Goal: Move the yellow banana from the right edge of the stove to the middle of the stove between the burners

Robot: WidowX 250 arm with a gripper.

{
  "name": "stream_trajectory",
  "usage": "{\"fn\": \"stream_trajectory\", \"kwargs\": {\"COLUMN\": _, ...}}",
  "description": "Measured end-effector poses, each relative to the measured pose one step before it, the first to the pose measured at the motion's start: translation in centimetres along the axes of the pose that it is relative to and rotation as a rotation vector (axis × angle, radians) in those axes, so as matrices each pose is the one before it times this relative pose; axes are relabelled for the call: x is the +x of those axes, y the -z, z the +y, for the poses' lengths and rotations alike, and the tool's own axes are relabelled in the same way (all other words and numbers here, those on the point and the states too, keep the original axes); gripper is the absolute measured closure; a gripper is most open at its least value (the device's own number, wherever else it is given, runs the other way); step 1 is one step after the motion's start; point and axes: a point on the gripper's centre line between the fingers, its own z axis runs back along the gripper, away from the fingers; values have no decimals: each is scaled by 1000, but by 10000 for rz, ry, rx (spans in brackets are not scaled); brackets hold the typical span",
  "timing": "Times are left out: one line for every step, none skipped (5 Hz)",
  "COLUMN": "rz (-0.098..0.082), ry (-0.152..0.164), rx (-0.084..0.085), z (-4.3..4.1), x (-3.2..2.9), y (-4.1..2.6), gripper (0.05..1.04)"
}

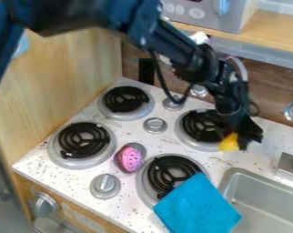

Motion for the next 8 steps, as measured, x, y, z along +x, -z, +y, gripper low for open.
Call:
{"fn": "stream_trajectory", "kwargs": {"rz": -49, "ry": -1053, "rx": 437, "z": 3053, "x": -556, "y": -351, "gripper": 566}}
{"fn": "stream_trajectory", "kwargs": {"rz": 92, "ry": -661, "rx": 420, "z": 1560, "x": 32, "y": -150, "gripper": 566}}
{"fn": "stream_trajectory", "kwargs": {"rz": -338, "ry": -617, "rx": 249, "z": 1389, "x": 1810, "y": -422, "gripper": 567}}
{"fn": "stream_trajectory", "kwargs": {"rz": 420, "ry": -611, "rx": 439, "z": 2512, "x": -338, "y": 1713, "gripper": 567}}
{"fn": "stream_trajectory", "kwargs": {"rz": 130, "ry": -315, "rx": 255, "z": 1332, "x": 568, "y": 1034, "gripper": 567}}
{"fn": "stream_trajectory", "kwargs": {"rz": 176, "ry": 242, "rx": 274, "z": 495, "x": 180, "y": 1804, "gripper": 566}}
{"fn": "stream_trajectory", "kwargs": {"rz": -129, "ry": -10, "rx": 84, "z": -89, "x": 1252, "y": 640, "gripper": 567}}
{"fn": "stream_trajectory", "kwargs": {"rz": -21, "ry": -57, "rx": 151, "z": 139, "x": 497, "y": 240, "gripper": 567}}
